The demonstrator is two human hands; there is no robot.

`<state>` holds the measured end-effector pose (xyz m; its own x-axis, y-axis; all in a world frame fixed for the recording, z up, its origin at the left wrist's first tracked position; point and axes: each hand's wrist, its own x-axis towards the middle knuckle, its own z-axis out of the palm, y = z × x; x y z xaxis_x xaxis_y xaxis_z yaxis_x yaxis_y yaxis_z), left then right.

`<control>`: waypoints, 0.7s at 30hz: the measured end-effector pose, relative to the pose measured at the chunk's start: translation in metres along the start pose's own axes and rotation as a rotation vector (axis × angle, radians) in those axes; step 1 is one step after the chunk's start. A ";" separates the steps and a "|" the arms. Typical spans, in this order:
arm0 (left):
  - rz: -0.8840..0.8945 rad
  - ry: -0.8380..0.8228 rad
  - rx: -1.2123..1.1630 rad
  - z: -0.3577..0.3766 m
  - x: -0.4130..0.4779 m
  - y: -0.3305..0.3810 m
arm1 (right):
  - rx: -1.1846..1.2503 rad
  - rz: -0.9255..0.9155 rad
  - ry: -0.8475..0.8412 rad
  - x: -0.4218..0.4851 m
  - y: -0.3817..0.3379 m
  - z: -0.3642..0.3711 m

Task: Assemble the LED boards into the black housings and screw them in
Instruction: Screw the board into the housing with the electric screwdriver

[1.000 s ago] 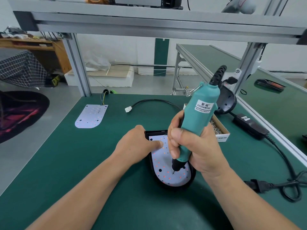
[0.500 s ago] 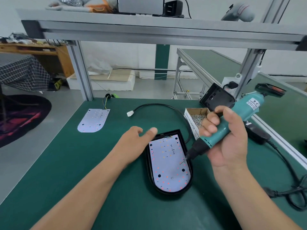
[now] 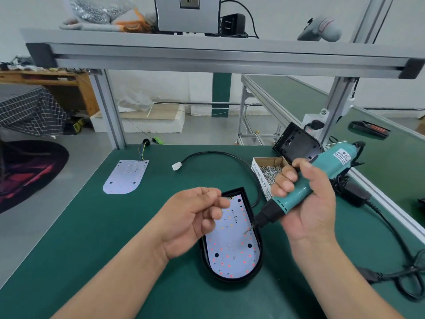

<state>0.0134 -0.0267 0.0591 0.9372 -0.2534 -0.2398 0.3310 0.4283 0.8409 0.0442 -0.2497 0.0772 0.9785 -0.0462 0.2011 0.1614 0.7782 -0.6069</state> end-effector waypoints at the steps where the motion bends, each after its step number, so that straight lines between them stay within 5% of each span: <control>1: -0.006 -0.025 0.017 0.002 -0.001 -0.002 | 0.004 -0.003 -0.001 0.000 0.000 0.000; 21: -0.033 -0.133 0.175 0.023 -0.012 -0.021 | 0.122 -0.076 0.067 0.003 -0.011 0.001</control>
<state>-0.0070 -0.0529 0.0553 0.8996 -0.3817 -0.2124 0.3261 0.2635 0.9079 0.0455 -0.2575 0.0850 0.9710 -0.1462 0.1891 0.2227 0.8409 -0.4932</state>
